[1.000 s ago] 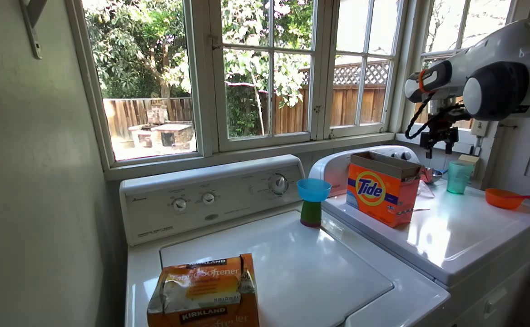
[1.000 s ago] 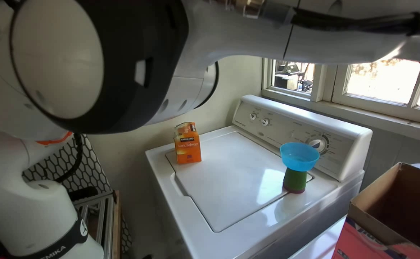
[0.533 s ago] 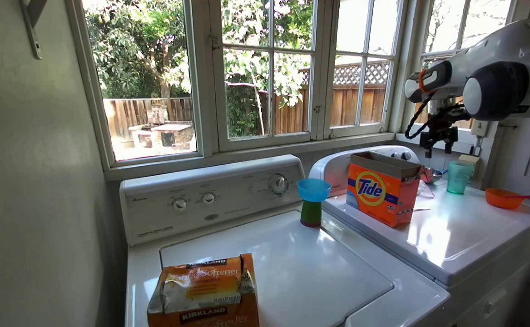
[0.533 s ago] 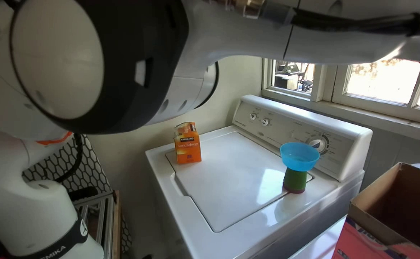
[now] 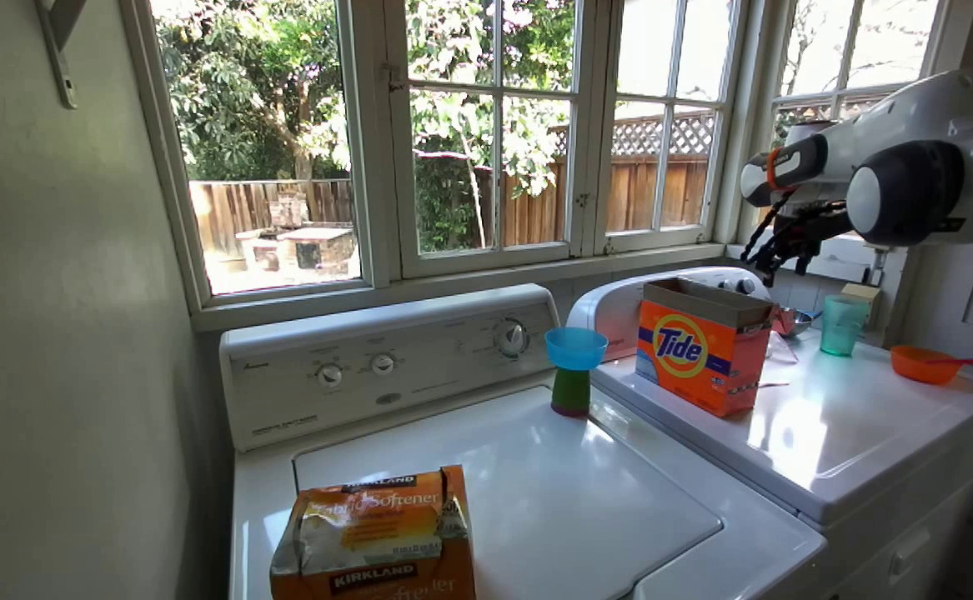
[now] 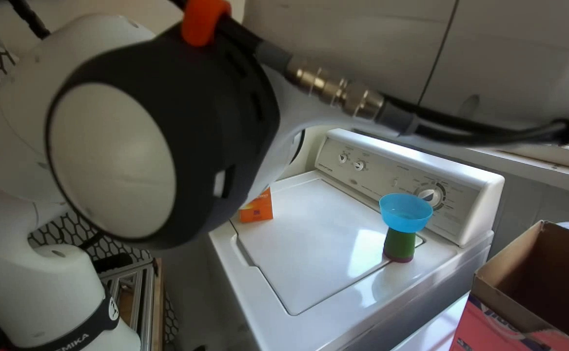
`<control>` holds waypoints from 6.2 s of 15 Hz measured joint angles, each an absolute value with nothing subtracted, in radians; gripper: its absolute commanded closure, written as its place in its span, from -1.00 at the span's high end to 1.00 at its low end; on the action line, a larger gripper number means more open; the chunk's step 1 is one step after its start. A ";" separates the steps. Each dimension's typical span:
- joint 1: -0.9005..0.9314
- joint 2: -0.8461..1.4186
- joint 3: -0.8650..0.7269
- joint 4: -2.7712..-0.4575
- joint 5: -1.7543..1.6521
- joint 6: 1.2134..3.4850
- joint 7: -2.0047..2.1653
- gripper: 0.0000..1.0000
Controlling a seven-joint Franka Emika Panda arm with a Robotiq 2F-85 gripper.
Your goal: Put the clear plastic in the orange box.
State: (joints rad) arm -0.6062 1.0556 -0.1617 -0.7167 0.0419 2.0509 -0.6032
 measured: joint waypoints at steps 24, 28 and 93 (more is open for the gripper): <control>-0.603 1.269 -0.148 -0.562 -0.031 2.032 -0.513 1.00; -0.594 1.318 -0.150 -0.540 -0.043 2.013 -0.478 1.00; -0.598 1.367 -0.021 -0.453 -0.028 1.975 -0.869 -1.00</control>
